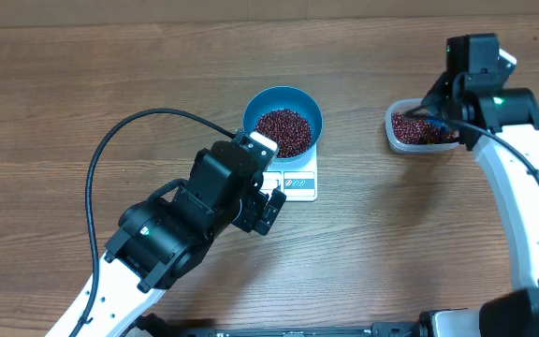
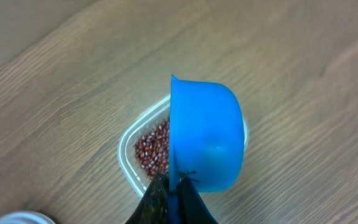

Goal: Scoop item into bowl and weigh 150g on scale
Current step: 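Lower the scoop into the tub and release it with the right gripper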

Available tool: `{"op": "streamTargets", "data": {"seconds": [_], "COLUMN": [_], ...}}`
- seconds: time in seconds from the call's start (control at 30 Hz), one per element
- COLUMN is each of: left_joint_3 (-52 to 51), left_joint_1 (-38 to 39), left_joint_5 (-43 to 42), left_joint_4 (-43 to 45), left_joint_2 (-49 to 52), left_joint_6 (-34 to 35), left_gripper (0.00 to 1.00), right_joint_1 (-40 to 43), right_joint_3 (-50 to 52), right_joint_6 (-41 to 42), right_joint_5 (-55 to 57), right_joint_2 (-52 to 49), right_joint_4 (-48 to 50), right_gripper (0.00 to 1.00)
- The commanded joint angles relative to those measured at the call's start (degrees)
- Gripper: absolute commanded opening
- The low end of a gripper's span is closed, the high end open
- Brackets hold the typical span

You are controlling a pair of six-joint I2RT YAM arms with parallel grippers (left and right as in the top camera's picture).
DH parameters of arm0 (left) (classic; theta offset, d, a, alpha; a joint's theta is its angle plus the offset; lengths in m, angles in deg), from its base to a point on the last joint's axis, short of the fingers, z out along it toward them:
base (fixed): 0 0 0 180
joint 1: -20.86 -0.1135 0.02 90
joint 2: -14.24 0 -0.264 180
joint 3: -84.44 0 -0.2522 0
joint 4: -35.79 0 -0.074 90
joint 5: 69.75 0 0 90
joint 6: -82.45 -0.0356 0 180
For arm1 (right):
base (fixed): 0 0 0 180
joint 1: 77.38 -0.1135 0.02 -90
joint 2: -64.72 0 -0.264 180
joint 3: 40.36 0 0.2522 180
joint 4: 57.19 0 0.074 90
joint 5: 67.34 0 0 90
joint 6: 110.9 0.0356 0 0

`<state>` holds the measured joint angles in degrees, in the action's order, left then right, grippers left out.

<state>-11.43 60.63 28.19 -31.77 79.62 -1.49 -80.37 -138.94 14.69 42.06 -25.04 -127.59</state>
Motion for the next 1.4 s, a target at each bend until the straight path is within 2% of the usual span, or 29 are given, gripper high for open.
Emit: {"op": "streamTargets", "data": {"seconds": [0.0, 0.23, 0.33, 0.73, 0.77, 0.8, 0.83, 0.87, 0.9, 0.93, 1.03, 1.37], "left_joint_3": [-0.6, -0.6, -0.6, -0.6, -0.6, -0.6, -0.6, -0.6, -0.6, -0.6, -0.6, -0.6], "left_joint_1": [-0.1, -0.1, -0.1, -0.1, -0.1, -0.1, -0.1, -0.1, -0.1, -0.1, -0.1, -0.1], "left_joint_5": [-0.7, -0.7, -0.7, -0.7, -0.7, -0.7, -0.7, -0.7, -0.7, -0.7, -0.7, -0.7], "left_joint_4": [0.1, 0.1, 0.1, 0.1, 0.1, 0.1, 0.1, 0.1, 0.1, 0.1, 0.1, 0.1], "left_joint_2": [0.2, 0.2, 0.2, 0.2, 0.2, 0.2, 0.2, 0.2, 0.2, 0.2, 0.2, 0.2], "left_joint_6": [0.8, 0.8, 0.8, 0.8, 0.8, 0.8, 0.8, 0.8, 0.8, 0.8, 0.8, 0.8], "left_gripper": [1.0, 1.0, 1.0, 1.0, 1.0, 0.99, 1.0, 0.99, 1.0, 0.99, 1.0, 0.99], "right_joint_1": [0.3, 0.3, 0.5, 0.5, 0.5, 0.5, 0.5, 0.5, 0.5, 0.5, 0.5, 0.5], "right_joint_3": [-0.3, 3.1, 4.8, 5.9, 5.9, 5.9, 5.9, 5.9, 5.9, 5.9, 5.9, 4.5], "right_joint_6": [16.8, 30.4, 31.1, 34.5, 34.5, 34.5, 34.5, 34.5, 34.4, 34.1, 30.0, 24.5], "right_joint_5": [0.0, -0.2, -0.5, -4.7, -4.7, -4.7, -4.7, -4.7, -4.7, -4.7, -4.7, -3.8], "right_joint_2": [-2.0, -5.5, -6.4, -11.3, -11.3, -11.3, -11.3, -11.3, -11.3, -11.3, -11.2, -7.3], "right_joint_4": [-1.0, 2.3, 5.4, 10.9, 10.7, 10.6, 10.3, 9.8, 9.3, 8.8, 8.1, 5.4], "right_gripper": [0.04, 0.04, 0.08, 0.1, 0.13, 0.21, 0.32, 0.48, 0.57, 0.71, 1.0, 1.0]}}
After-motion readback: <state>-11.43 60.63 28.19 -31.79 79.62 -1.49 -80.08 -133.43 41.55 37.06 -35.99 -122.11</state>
